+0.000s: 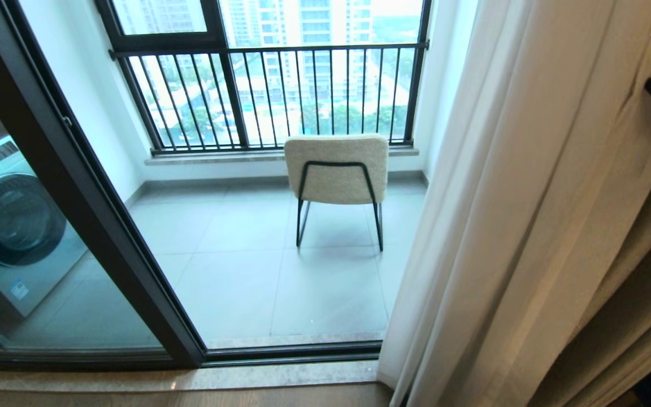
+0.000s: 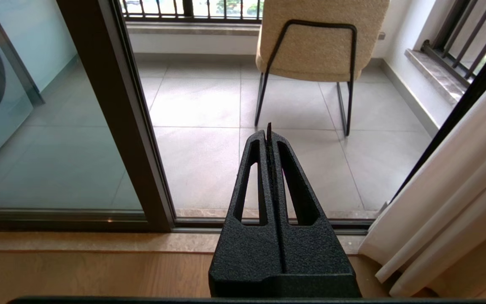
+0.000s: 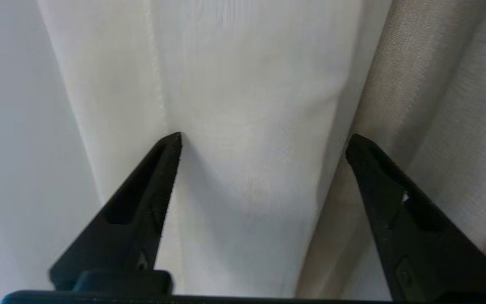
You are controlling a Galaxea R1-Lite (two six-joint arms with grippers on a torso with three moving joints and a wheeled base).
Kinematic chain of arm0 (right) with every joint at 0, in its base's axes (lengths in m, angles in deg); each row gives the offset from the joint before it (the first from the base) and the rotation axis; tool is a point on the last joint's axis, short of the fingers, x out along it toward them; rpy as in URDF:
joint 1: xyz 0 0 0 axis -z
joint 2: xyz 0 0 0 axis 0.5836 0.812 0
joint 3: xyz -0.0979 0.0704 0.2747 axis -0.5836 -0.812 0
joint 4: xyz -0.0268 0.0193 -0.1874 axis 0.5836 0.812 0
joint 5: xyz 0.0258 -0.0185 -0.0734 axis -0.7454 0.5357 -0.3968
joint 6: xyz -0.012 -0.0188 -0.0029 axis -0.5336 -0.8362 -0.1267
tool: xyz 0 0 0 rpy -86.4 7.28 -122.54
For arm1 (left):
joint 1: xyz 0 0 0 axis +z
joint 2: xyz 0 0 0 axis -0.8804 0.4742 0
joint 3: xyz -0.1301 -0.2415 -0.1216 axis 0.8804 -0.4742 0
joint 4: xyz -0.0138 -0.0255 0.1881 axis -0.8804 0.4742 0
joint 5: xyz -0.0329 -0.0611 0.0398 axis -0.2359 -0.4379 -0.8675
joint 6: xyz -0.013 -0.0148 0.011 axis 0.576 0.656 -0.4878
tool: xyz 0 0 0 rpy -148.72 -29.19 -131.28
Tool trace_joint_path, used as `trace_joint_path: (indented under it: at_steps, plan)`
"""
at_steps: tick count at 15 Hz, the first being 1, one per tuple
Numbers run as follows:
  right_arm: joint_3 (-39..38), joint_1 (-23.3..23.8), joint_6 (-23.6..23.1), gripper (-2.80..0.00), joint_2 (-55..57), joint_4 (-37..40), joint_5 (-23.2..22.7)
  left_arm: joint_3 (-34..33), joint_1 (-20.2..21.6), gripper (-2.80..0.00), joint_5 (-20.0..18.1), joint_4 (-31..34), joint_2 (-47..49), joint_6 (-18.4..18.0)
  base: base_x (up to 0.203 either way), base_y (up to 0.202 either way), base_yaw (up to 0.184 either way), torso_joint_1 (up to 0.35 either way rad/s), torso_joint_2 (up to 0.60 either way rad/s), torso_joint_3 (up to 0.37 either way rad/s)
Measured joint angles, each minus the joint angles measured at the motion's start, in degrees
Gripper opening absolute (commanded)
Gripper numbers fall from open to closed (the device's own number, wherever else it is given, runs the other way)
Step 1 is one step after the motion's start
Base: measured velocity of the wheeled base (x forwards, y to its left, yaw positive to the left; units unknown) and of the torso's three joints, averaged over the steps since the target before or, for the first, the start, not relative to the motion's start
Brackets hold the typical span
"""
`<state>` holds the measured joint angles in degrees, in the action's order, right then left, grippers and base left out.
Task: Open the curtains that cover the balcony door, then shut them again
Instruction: Pull the inner curtains open on both sides
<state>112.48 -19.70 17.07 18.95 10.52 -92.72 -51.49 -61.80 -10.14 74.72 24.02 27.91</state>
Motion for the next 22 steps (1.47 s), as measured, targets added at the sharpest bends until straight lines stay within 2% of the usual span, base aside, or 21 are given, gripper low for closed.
trace_joint_path:
  at_steps: [9,17,19,20,22]
  plan:
    - [-12.45,-1.56,0.06,0.0,-11.68,0.93,-0.11,0.0,0.0,-2.8,0.0,0.0,0.0,0.0,0.0,0.0,0.0,0.0,0.0,0.0]
    - [-24.42,-6.07,-0.49,0.0,-25.27,2.63,0.11,0.0,0.01,-2.8,-0.01,-0.02,0.0,0.01,0.0,0.0,0.0,0.0,0.0,0.0]
    - [-26.86,-6.87,-0.77,0.0,-29.24,5.01,0.21,0.0,0.01,-2.8,-0.03,-0.02,0.0,-0.01,0.0,0.0,0.0,0.0,0.0,0.0]
    - [-27.7,-7.37,-1.4,-2.8,-31.26,6.76,0.21,0.0,0.0,-2.8,-0.01,-0.02,0.0,-0.02,0.0,0.0,0.0,0.0,0.0,0.0]
    - [-29.51,-8.32,-2.87,-2.8,-35.39,10.5,0.29,0.0,0.0,-2.8,-0.01,-0.02,0.0,0.0,0.0,0.0,0.0,0.0,0.0,0.0]
